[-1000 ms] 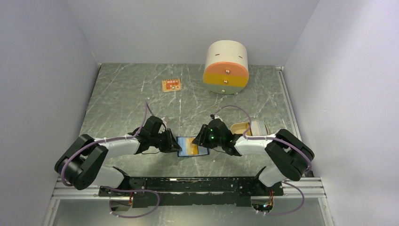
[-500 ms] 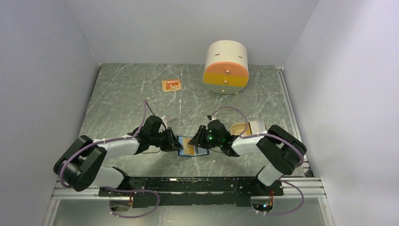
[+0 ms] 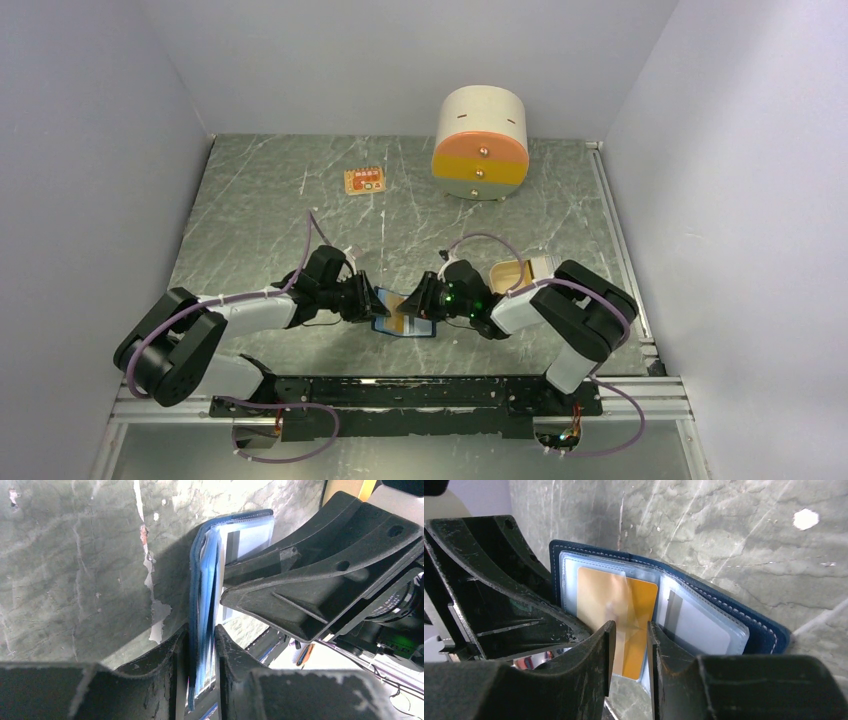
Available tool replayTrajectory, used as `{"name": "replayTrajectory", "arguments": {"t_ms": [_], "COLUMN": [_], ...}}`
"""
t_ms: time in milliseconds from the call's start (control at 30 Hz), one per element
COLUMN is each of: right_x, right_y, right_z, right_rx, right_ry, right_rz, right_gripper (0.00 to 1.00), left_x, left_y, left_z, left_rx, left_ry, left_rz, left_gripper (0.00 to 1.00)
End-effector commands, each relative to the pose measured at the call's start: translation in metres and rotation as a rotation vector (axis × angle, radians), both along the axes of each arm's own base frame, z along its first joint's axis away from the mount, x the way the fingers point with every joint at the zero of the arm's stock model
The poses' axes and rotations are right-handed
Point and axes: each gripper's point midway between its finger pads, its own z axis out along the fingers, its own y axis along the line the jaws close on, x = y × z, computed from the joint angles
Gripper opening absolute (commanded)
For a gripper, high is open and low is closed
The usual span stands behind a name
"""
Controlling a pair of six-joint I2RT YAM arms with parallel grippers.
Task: Put the credit cards into the card holder
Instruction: Insert the credit card into the card holder.
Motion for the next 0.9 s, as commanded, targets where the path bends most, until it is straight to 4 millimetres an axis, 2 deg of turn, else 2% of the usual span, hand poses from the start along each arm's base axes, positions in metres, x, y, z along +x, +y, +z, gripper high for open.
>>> {"name": "replayTrajectory", "arguments": {"t_ms": [0, 400, 867], "right_x": [-0.016, -0.011, -0.012], "right_y": [0.003, 0.012, 0.019], "right_z": [-0.007, 0.008, 0.014], "right_rx": [0.043, 0.134, 0.193], "right_ry": [0.049, 0.024, 0.033], "right_rz": [0.038, 0.028, 0.046], "right_gripper": [0.33, 0.37, 0.37], "left_x": [0.004, 0.003, 0.004], "left_y": [-0.008, -0.009, -0.011], "left_z": [0.011, 0.003, -0.001], "left_rx": [-0.032, 0.011, 0.035], "left_ry": [-0.027, -0.025, -0.025], "left_rz": [-0.016, -0.015, -0.02], "left_gripper": [0.29, 0.29, 0.31]}}
